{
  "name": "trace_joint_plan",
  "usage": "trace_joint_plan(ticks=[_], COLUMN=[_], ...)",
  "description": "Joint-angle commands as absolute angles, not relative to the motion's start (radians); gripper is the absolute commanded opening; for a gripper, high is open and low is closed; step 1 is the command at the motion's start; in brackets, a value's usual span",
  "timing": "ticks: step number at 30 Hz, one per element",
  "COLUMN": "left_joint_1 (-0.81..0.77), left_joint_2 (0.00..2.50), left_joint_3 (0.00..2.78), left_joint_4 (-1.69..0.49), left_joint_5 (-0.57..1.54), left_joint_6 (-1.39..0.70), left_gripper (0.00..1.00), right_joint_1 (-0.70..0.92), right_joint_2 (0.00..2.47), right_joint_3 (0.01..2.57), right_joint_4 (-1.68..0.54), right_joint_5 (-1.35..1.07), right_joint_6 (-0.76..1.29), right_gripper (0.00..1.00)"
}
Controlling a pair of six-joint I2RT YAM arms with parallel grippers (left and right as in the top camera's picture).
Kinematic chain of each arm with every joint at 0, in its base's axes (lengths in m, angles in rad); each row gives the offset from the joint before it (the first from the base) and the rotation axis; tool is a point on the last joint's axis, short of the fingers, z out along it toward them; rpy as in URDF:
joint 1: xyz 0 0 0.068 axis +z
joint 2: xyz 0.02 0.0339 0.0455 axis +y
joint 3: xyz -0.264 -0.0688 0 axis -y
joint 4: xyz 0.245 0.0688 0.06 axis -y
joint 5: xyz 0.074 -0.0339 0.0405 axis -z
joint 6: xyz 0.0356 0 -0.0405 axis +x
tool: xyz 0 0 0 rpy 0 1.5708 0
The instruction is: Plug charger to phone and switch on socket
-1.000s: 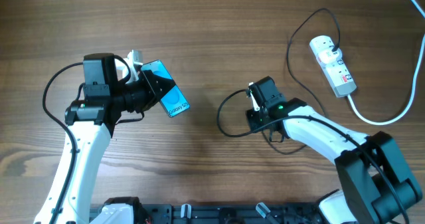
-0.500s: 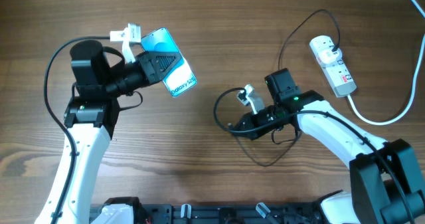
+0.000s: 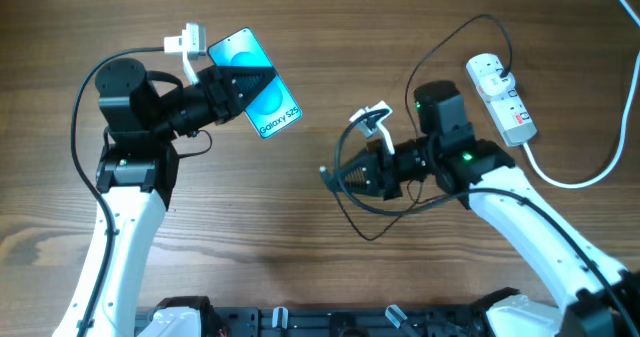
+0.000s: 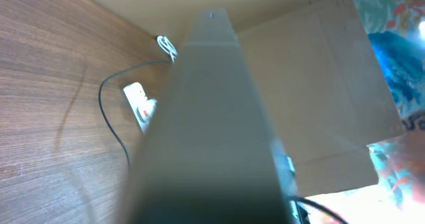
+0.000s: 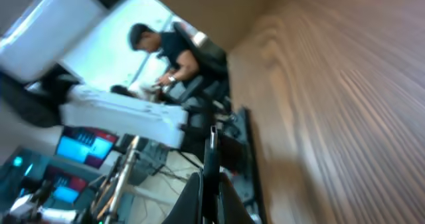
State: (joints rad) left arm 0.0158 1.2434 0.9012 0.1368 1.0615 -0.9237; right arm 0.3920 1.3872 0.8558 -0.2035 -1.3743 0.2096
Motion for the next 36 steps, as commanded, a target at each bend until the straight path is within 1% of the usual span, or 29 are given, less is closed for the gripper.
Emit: trace_joint_plan(ticks=[1,4,5,7,12,15,18,24,29,36], left_joint_1=[0.047,0.053,0.053,0.053,0.083,0.089,0.089,0.089,0.07,0.023], left_joint_2=[1.223,1.223,1.223,1.224,1.224,1.224,1.224,1.224,1.224,1.224], left_joint_3=[0.913,0.913,0.913,0.913,0.913,0.913,0.913,0.913,0.913,0.913], left_joint_4=[0.197,0.223,0.22,0.216,0.216,0.198,0.199,0.199,0.199,0.202], left_joint_5=[1.145,1.176,1.178,1.178,1.179,1.187,1.244,1.366,1.371,1.311], left_joint_6=[-0.986,-1.007,-1.007,-1.007,-1.016,-1.083,-1.089,-1.089,-1.077,-1.078], left_gripper=[0.06,0.08,0.07,0.04,0.04,0.04,0.04,0.04,0.04,0.04], right_joint_1=[0.413,0.455,0.48,0.513,0.559,0.559,0.559,0.559,0.559,0.559], right_joint_2=[1.343,1.339,1.339,1.339,1.339,1.339,1.339,1.351,1.351,1.351], right_joint_3=[0.874,0.874,0.874,0.874,0.873,0.873,0.873,0.873,0.873,0.873], right_joint_4=[-0.019,0.215,0.301,0.365,0.344,0.344,0.345,0.349,0.381,0.381], right_joint_5=[-1.514,-1.498,-1.462,-1.416,-1.286,-1.248,-1.203,-1.188,-1.18,-1.172], right_joint_6=[0.477,0.668,0.739,0.77,0.732,0.724,0.725,0.736,0.75,0.789], right_gripper=[0.05,0.05,0.04,0.04,0.04,0.04,0.04,0.04,0.04,0.04])
